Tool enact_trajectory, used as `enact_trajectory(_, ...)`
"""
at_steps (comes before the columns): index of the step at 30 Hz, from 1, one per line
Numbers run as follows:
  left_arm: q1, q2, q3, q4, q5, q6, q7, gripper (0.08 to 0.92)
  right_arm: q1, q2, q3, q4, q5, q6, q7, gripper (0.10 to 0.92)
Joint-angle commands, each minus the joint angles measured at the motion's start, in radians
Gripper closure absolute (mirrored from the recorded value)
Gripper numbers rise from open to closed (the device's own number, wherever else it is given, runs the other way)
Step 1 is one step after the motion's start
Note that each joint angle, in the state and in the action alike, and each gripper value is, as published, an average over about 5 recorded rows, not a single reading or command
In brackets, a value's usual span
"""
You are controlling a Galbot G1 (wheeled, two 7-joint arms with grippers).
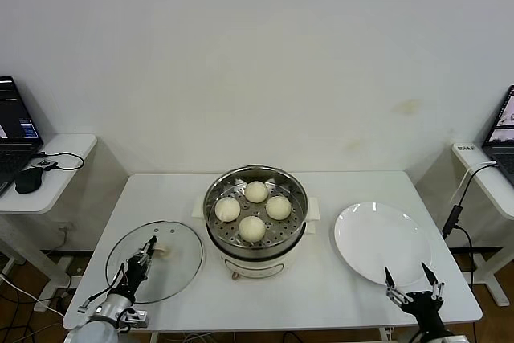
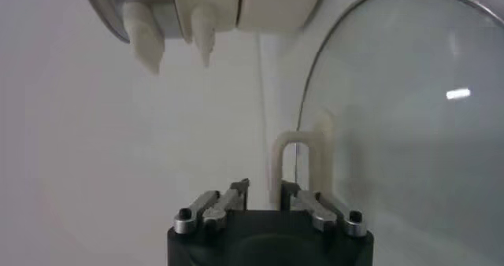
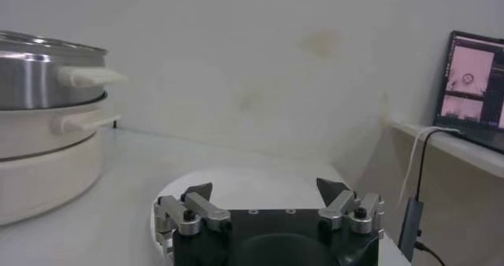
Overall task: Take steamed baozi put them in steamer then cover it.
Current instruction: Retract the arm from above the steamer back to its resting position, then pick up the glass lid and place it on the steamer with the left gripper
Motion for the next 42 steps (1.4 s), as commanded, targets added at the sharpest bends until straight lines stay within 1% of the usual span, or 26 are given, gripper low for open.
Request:
enact_trajectory(1, 0.112, 0.011, -0.091, -0.166, -0.046, 0.063, -0.019, 0.858, -0.001, -0.002, -0.005, 0.003, -0.004, 0.001, -0.001, 0.202)
enact_trajectory(5, 0.186, 0.027, -0.164, -0.321, -0.094, 0.165, 0.032, 0.872, -0.003, -0.005, -0.014, 0.007, -0.012, 0.002, -0.003, 0.203)
enact_trajectory(9, 0.234, 0.048, -0.213, -0.47, -0.156, 0.267, 0.121, 0.872, -0.005, -0.007, -0.028, 0.01, -0.025, 0.003, -0.004, 0.202)
enact_trajectory(12, 0.24, 0.061, -0.227, -0.579, -0.187, 0.331, 0.19, 0.872, -0.005, -0.008, -0.041, 0.011, -0.04, 0.005, -0.004, 0.203)
enact_trajectory(15, 0.226, 0.084, -0.204, -0.677, -0.223, 0.394, 0.244, 0.872, -0.005, -0.008, -0.053, 0.011, -0.056, 0.009, -0.002, 0.203)
enact_trajectory(17, 0.209, 0.107, -0.157, -0.726, -0.256, 0.434, 0.271, 0.872, -0.005, -0.007, -0.061, 0.011, -0.066, 0.013, -0.001, 0.202)
enact_trajectory(19, 0.183, 0.129, -0.093, -0.748, -0.275, 0.459, 0.283, 0.872, -0.004, -0.002, -0.065, 0.01, -0.082, 0.022, 0.002, 0.202)
enact_trajectory(22, 0.115, 0.153, 0.018, -0.737, -0.269, 0.48, 0.288, 0.872, -0.002, 0.01, -0.071, 0.003, -0.121, 0.04, 0.008, 0.203)
enact_trajectory(26, -0.023, 0.172, 0.165, -0.682, -0.247, 0.519, 0.311, 0.872, -0.002, 0.035, -0.086, -0.003, -0.182, 0.065, 0.02, 0.202)
enact_trajectory(29, -0.112, 0.172, 0.252, -0.648, -0.223, 0.554, 0.338, 0.872, -0.001, 0.055, -0.103, -0.005, -0.22, 0.078, 0.031, 0.203)
enact_trajectory(31, -0.151, 0.161, 0.295, -0.633, -0.201, 0.574, 0.356, 0.872, 0.0, 0.07, -0.114, -0.01, -0.254, 0.085, 0.04, 0.203)
enact_trajectory(36, -0.223, 0.082, 0.362, -0.57, -0.098, 0.615, 0.418, 0.872, 0.016, 0.104, -0.13, -0.039, -0.37, 0.1, 0.081, 0.202)
enact_trajectory(42, -0.3, -0.037, 0.439, -0.507, 0.05, 0.651, 0.491, 0.872, 0.03, 0.11, -0.135, -0.061, -0.4, 0.1, 0.103, 0.203)
